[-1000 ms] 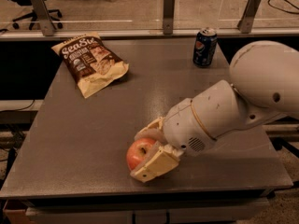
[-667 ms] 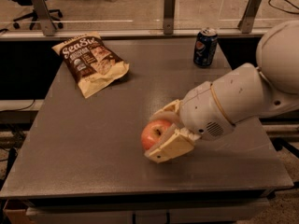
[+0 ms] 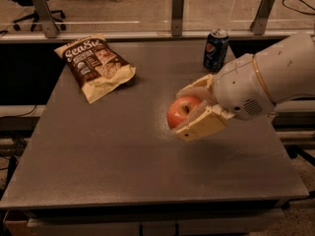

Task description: Move apple near brown chip bag

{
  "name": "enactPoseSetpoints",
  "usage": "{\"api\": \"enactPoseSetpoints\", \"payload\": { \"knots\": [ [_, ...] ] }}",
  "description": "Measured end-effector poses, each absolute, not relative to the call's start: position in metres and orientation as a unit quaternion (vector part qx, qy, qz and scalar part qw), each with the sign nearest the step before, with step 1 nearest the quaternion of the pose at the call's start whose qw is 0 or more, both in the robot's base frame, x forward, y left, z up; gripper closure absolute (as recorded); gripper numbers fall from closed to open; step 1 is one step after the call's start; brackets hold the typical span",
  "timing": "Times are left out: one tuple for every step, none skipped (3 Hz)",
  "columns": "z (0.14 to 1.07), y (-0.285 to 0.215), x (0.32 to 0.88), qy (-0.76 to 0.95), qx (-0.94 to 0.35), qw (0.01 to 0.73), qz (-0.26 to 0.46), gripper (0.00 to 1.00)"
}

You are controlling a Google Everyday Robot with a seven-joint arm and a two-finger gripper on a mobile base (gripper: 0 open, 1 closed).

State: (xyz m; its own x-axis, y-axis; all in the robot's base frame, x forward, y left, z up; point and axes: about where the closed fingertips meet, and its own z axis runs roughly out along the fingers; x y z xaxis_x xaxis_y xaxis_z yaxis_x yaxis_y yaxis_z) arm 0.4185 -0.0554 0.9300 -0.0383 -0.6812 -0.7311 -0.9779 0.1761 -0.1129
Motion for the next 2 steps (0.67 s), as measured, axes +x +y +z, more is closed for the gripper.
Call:
{"api": "enactPoseSetpoints", "payload": {
  "knots": [
    [0.929, -0.045, 0.431, 0.676, -0.609, 0.352, 0.222, 1.0],
    [0.929, -0.028, 0.459, 0.659, -0.613, 0.372, 0.228, 1.0]
  ]
}}
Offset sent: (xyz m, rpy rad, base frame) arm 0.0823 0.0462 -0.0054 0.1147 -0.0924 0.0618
